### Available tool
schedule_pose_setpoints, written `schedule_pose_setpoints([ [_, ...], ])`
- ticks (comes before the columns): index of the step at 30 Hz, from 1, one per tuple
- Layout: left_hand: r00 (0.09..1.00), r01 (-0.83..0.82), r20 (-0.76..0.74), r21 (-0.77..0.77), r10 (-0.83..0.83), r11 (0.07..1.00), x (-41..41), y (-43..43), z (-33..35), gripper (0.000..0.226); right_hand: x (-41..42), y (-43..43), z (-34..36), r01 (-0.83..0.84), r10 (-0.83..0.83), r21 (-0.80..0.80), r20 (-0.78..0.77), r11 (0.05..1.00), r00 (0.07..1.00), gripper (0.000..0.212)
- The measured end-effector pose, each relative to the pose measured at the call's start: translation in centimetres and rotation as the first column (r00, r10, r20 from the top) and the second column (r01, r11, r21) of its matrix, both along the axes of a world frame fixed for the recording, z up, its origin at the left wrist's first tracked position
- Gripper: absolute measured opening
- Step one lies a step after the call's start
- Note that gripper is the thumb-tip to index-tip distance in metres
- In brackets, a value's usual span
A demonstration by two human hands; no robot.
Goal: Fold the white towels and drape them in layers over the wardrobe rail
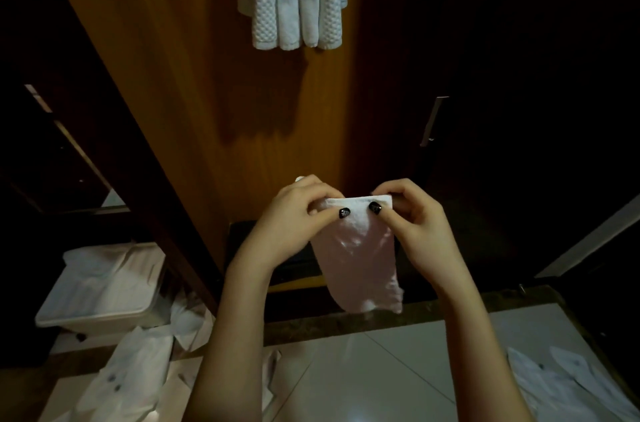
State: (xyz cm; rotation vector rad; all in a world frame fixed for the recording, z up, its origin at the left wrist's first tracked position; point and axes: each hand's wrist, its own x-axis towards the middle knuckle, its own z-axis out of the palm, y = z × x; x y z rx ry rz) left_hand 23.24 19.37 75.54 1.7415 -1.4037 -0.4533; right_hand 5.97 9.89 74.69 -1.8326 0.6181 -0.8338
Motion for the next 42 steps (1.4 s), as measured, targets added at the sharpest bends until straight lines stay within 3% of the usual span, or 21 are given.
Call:
schedule_pose_setpoints([
  [3,0.988,-0.01,-0.157,-0.019,0.007,1.0,-0.2,0.1,-0.3,0.01,0.1,-0.1,0.1,-0.044,0.038,0.1,0.064,0.994,0.997,0.014],
  [6,0.975,-0.014,-0.222,-0.049,0.003,0.999,-0.1,-0.1,-0.8,0.011,0.1,0.0,0.0,-0.071,0.051,0.204,0.103,0.976,0.993,0.011],
  [13,0.997,0.03,-0.071,-0.115,-0.038,0.993,0.3,-0.1,-0.7,0.013,0.1,0.1,0.2,-0.014,-0.048,0.297,0.201,0.955,0.978,0.01],
  [17,0.978,0.094,-0.166,-0.198,-0.128,0.976,0.1,0.3,-0.1,0.017,0.5,0.0,0.5,-0.013,-0.039,0.273,0.182,0.962,0.983,0.008],
  [25,0.939,0.131,-0.277,-0.266,-0.206,0.955,0.2,0.7,0.3,0.025,1.8,0.1,0.8,-0.188,0.131,0.287,0.208,0.939,0.969,0.02],
  [34,0.917,0.027,-0.362,-0.357,-0.165,0.934,0.8,0.5,0.3,0.016,2.6,0.4,0.5,-0.06,0.024,0.204,0.175,0.977,0.984,0.014],
  [38,0.859,0.003,-0.477,-0.361,-0.187,0.933,1.2,0.6,-0.1,0.014,2.7,0.6,0.9,-0.09,0.055,0.18,0.194,0.98,0.98,0.029],
  [42,0.82,0.012,-0.532,-0.353,-0.212,0.936,1.2,0.7,0.1,0.02,2.4,0.7,1.1,-0.127,0.102,0.138,0.172,0.982,0.98,0.026],
])
